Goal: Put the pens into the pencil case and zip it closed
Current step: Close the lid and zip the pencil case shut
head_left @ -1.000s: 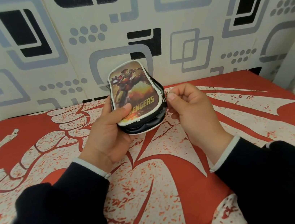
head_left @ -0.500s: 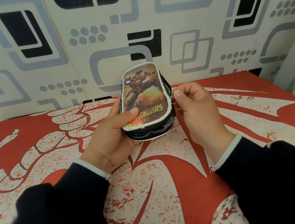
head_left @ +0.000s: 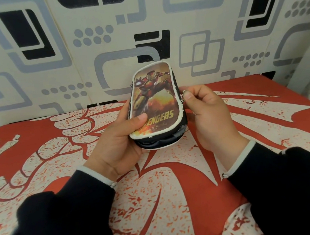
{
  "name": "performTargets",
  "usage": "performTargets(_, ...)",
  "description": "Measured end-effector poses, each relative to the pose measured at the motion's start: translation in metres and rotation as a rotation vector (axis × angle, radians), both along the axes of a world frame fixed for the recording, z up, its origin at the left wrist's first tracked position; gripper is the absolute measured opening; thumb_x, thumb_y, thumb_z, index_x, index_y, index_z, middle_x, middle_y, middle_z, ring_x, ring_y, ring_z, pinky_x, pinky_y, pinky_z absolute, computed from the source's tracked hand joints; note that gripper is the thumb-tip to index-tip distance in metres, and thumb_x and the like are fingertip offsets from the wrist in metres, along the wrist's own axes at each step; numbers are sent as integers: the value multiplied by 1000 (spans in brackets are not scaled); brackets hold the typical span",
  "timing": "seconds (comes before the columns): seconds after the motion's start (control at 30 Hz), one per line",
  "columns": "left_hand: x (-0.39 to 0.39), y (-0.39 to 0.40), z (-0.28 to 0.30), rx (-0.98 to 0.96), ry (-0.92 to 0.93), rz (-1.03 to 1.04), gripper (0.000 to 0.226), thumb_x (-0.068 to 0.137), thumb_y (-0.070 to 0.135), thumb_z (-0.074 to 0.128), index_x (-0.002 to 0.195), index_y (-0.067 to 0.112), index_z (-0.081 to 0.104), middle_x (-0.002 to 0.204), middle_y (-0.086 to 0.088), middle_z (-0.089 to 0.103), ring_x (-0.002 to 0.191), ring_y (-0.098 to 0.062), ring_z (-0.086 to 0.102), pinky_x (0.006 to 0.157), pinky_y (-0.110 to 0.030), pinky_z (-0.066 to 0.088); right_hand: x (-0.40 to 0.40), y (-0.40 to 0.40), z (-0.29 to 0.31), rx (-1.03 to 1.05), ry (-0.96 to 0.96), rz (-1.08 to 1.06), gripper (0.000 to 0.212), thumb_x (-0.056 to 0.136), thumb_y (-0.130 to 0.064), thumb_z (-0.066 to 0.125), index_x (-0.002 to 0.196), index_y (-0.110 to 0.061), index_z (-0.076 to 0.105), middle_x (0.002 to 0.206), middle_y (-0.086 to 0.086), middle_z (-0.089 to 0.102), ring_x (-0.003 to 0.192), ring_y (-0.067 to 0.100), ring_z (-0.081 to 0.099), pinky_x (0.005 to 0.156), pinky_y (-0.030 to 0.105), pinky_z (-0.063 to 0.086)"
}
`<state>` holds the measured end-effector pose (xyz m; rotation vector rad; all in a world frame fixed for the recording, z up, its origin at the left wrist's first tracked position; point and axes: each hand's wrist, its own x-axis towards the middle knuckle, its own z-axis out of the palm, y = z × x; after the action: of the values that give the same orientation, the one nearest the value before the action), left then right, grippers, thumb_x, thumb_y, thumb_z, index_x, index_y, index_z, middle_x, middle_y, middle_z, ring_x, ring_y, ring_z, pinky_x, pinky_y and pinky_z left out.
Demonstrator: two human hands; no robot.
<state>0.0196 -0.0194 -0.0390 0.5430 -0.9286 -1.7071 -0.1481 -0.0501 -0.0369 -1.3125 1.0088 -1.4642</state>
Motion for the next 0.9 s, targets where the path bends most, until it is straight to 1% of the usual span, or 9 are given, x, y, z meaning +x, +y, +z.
performTargets(0.17, 2, 0, 0, 7, 4, 76, 61, 70, 5, 59, 128, 20, 49, 115, -10, 68, 97, -26, 68, 73, -33, 57, 2, 3, 4, 24, -193, 234, 25, 88, -15, 46, 66, -22, 56, 91, -6, 71, 78, 10, 62, 63, 26, 50)
performTargets(0.3, 6, -2, 3, 102, 52, 150, 54, 73, 18, 56, 126, 8, 51, 110, -14, 68, 90, -26, 69, 71, -35, 58, 3, 7, 7, 47, -272, 338, 26, 92, -8, 38, 69, -15, 48, 76, -8, 70, 66, 1, 62, 55, 20, 49)
performTargets(0.4, 9, -3, 2, 158, 84, 141, 34, 72, 25, 55, 95, 5, 71, 92, -14, 74, 80, -27, 71, 64, -36, 58, 3, 9, 10, 56, -306, 420, 24, 92, -6, 37, 71, -14, 47, 73, -9, 72, 62, 2, 62, 54, 21, 50)
performTargets(0.5, 9, -2, 4, 139, 75, 122, 33, 72, 29, 51, 68, 8, 77, 75, -11, 76, 68, -24, 72, 55, -33, 57, 1, 11, 11, 51, -283, 506, 22, 91, -6, 37, 73, -12, 47, 78, -7, 74, 64, 2, 63, 55, 19, 49)
performTargets(0.6, 10, -2, 5, 172, 80, 92, 41, 80, 30, 44, 86, 4, 75, 81, -14, 76, 74, -27, 72, 61, -37, 58, 3, 13, 11, 33, -196, 554, 15, 85, -11, 42, 73, -13, 49, 83, -8, 74, 66, 5, 61, 57, 20, 48)
performTargets(0.67, 11, -3, 6, 264, 57, 147, 45, 86, 28, 45, 119, 0, 59, 102, -20, 70, 86, -33, 69, 71, -44, 57, 4, 14, 10, 21, -147, 544, 13, 81, -14, 46, 70, -15, 50, 83, -7, 74, 66, 9, 58, 58, 20, 47)
performTargets(0.77, 10, -4, 5, 306, 5, 225, 45, 89, 22, 46, 132, 6, 45, 129, -24, 55, 112, -40, 56, 92, -54, 48, 4, 13, 9, -2, -115, 507, 13, 78, -13, 51, 66, -18, 56, 84, -6, 71, 67, 10, 58, 59, 21, 48)
performTargets(0.8, 9, -4, 4, 295, -5, 231, 42, 90, 20, 47, 129, 5, 47, 125, -23, 58, 111, -40, 57, 92, -55, 47, 3, 12, 9, -5, -114, 489, 13, 77, -14, 52, 66, -19, 57, 84, -5, 71, 66, 10, 58, 59, 22, 48)
performTargets(0.9, 7, -3, 4, 224, -30, 250, 27, 88, 14, 48, 113, 9, 58, 86, -14, 74, 73, -28, 70, 67, -43, 59, 1, 8, 7, 43, -137, 404, 18, 78, -16, 52, 64, -24, 62, 85, 6, 64, 58, 9, 51, 54, 23, 43)
